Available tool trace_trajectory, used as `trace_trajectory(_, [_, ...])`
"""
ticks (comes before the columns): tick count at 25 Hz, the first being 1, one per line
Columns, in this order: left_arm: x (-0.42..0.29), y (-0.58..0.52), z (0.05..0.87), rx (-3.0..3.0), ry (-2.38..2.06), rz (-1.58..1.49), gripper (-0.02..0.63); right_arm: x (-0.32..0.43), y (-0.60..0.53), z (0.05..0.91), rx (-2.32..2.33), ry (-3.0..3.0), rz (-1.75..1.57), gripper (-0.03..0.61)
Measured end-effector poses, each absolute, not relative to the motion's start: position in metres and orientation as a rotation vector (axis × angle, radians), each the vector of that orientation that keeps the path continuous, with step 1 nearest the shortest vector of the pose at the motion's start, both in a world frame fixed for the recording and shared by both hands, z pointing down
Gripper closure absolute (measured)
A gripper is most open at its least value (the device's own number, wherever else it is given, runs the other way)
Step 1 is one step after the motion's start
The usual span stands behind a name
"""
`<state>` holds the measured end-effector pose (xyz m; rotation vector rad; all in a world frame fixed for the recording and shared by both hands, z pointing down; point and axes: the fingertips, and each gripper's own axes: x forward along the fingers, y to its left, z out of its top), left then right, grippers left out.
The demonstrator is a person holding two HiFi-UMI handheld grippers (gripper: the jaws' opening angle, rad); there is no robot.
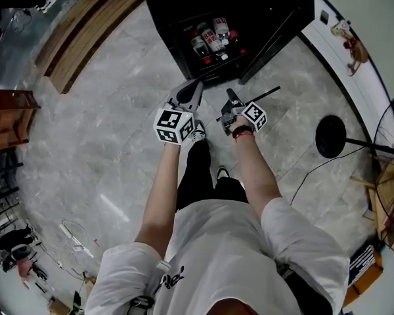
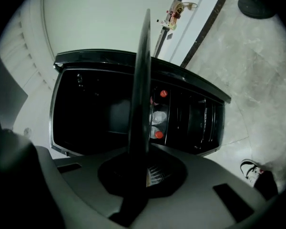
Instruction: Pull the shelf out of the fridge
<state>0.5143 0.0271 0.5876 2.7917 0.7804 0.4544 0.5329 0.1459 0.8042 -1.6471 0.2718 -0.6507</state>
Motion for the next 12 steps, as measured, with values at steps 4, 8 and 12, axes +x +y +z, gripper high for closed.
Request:
trace_trajectory(4, [0.499,0.033,0.592,2.793,0.767,0.494,0.597,0.499,0.174,0.79,-1.755,0.301,-0.709,0.554])
trace_trajectory(8, [0.475,0.04,0.588,2.791,0.723,0.536,0.595,0.468,0.202,0.762,-1.891,0.349,-0.758,0.554])
trace_trajectory(12, [0.455,0.044,0.582,2.794,0.669,0.569,0.597,0.444,0.221,0.73,-2.019,0.401,-0.79,0.554])
